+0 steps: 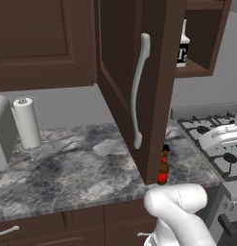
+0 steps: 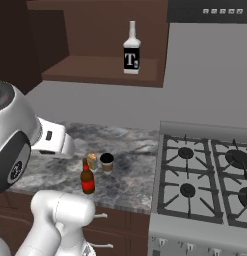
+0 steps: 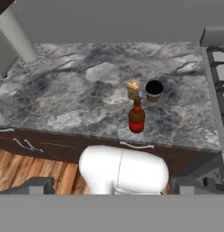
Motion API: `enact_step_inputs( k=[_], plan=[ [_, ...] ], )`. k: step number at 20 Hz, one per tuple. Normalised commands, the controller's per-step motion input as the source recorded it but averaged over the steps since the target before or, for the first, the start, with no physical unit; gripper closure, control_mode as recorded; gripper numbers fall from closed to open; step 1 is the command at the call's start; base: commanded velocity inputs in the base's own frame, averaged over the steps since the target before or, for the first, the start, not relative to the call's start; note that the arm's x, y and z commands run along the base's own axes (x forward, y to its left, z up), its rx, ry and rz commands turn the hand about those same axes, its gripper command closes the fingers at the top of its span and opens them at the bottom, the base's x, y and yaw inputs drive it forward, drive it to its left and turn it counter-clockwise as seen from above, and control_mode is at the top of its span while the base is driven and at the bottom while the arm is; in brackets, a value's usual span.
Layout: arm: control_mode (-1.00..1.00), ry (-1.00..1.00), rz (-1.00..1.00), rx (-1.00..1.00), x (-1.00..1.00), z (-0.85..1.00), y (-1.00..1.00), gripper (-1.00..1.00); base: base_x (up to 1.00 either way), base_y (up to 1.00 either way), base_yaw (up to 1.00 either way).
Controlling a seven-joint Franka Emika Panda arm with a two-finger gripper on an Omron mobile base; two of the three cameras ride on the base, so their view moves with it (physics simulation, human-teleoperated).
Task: Sort all alcoholic drinks to one cabinet, and non-alcoholic drinks to the other.
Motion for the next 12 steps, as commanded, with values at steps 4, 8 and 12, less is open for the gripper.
enact_step_inputs(
  k=[4,8,12],
  plan=[
    [-1.0,0.04,0.04,0.0,-0.18,-0.29,0.06,-1.0,0.0,0.0,0.0],
    [-1.0,0.04,0.02,0.0,0.01,-0.23,0.0,-1.0,0.0,0.0,0.0],
    [-1.0,0.05,0.01,-0.01,0.11,-0.36,0.0,-1.0,0.0,0.0,0.0]
  ],
)
